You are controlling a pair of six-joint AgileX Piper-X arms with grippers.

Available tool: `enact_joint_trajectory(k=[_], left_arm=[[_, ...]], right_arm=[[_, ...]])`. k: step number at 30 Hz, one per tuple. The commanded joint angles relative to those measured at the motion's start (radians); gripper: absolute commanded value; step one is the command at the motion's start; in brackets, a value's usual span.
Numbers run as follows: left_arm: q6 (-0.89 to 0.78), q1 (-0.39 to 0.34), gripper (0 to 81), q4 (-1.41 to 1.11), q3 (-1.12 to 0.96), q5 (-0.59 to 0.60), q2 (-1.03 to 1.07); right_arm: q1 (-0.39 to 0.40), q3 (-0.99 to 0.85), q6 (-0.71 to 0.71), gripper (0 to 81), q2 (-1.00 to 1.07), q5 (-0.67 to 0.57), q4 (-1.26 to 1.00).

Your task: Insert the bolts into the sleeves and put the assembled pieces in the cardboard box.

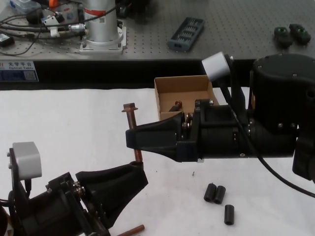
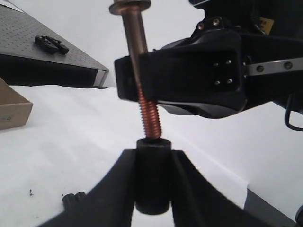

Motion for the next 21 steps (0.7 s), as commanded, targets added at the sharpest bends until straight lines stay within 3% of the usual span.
enact_joint_trajectory(k=[1, 21], left_arm=[[-0.019, -0.004, 7.3, -0.018, -0.011, 0.052, -0.003], [-0.065, -0.004, 7.3, -0.018, -0.011, 0.019, -0.003]], right_arm=[[-0.005, -0.001, -0.001, 3.2, -0.009, -0.014, -0.011], [-0.005, -0.001, 0.008, 3.2, -0.009, -0.035, -0.011]])
